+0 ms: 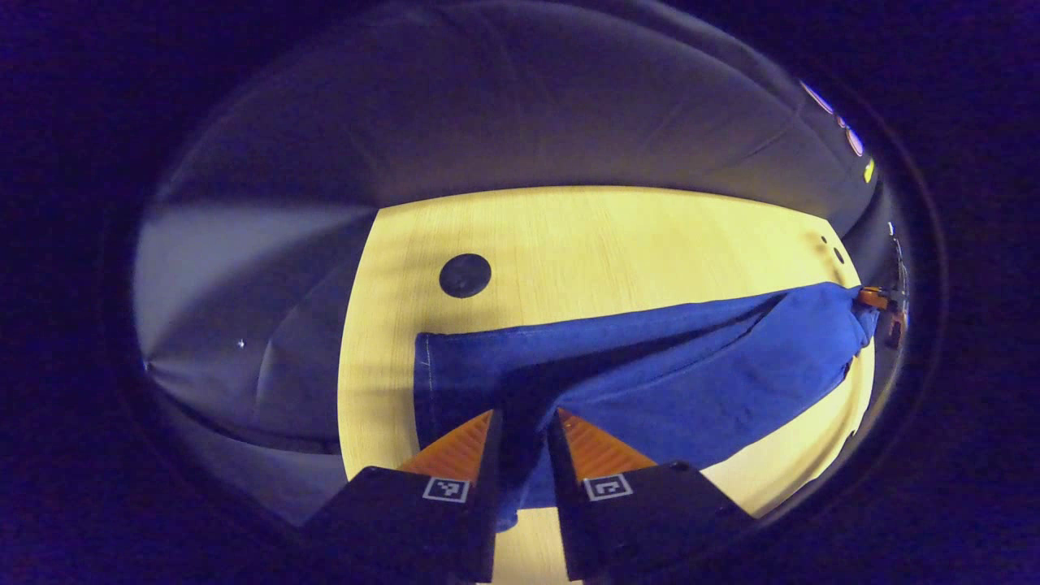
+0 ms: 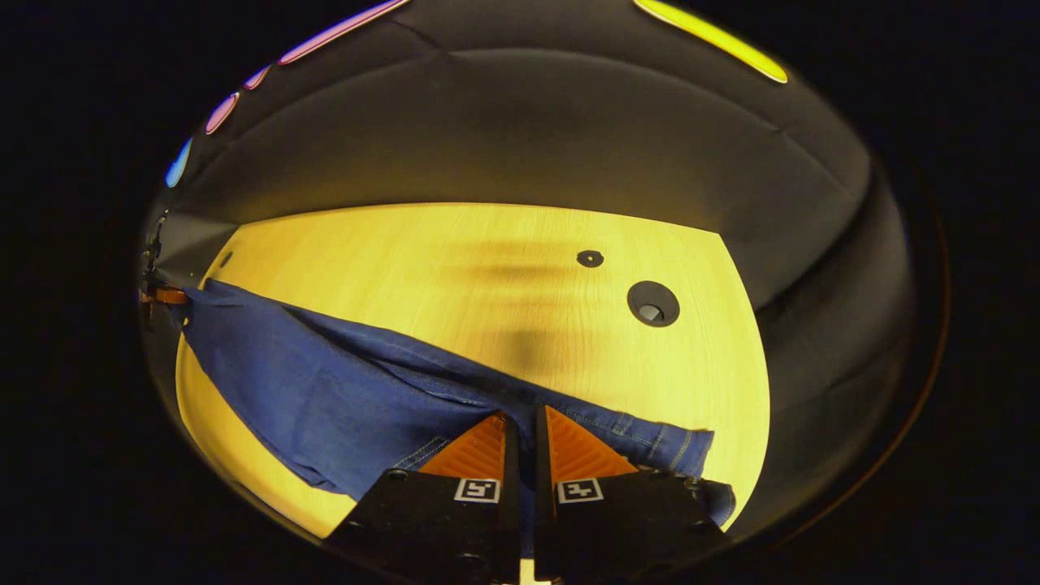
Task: Grasp the waist and the cuffs of the jeans and fold them to make the two legs overlap; first hold the waist and fold one-third of the jeans toward the cuffs, then hold the cuffs and fold the remaining one-third in the same direction to finish folding.
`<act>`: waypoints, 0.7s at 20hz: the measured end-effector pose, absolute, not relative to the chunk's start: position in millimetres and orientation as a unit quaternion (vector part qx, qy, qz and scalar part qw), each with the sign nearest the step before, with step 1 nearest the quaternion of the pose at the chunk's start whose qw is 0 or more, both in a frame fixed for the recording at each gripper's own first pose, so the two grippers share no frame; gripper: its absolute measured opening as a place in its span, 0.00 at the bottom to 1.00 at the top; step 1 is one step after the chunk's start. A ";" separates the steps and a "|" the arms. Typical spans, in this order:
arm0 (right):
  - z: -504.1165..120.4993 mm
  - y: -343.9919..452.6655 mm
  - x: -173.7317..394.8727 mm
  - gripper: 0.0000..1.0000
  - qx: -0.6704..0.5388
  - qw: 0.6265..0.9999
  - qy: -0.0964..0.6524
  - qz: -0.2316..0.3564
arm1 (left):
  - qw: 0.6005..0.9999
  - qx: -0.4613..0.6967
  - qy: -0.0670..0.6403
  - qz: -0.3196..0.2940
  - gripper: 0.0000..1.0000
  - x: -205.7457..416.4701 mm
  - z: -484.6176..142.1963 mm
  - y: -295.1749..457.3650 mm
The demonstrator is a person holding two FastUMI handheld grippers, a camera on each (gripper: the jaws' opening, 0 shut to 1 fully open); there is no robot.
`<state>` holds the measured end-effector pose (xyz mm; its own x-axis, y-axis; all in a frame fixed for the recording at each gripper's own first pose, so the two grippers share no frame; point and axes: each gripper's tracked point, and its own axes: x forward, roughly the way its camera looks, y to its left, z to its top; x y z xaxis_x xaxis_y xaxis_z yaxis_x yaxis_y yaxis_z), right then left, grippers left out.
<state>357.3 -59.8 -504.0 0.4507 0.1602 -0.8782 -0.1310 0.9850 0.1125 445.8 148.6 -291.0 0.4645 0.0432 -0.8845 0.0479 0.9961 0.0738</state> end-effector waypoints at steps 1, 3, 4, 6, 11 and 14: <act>-505.2 -59.8 357.8 0.18 0.023 0.852 0.516 0.087 | 0.858 0.064 0.510 0.021 0.44 447.9 -289.8 161.3; -499.5 -64.5 368.7 0.31 0.037 0.864 0.495 0.089 | 0.873 0.082 0.478 0.048 0.79 453.1 -265.5 174.5; -494.5 -66.8 372.2 0.41 0.049 0.870 0.483 0.088 | 0.886 0.078 0.454 0.054 0.86 455.9 -251.3 173.4; -468.9 -71.3 380.0 0.63 0.089 0.881 0.457 0.088 | 0.918 0.055 0.390 0.044 0.92 457.9 -215.9 164.1; -405.0 -123.6 377.4 0.98 0.189 0.888 0.419 -0.008 | 0.968 0.038 0.245 -0.024 0.94 415.5 -126.8 128.1; -402.5 -153.8 325.0 0.98 0.250 0.857 0.441 -0.093 | 0.977 0.020 0.196 -0.076 0.95 363.3 -90.6 114.7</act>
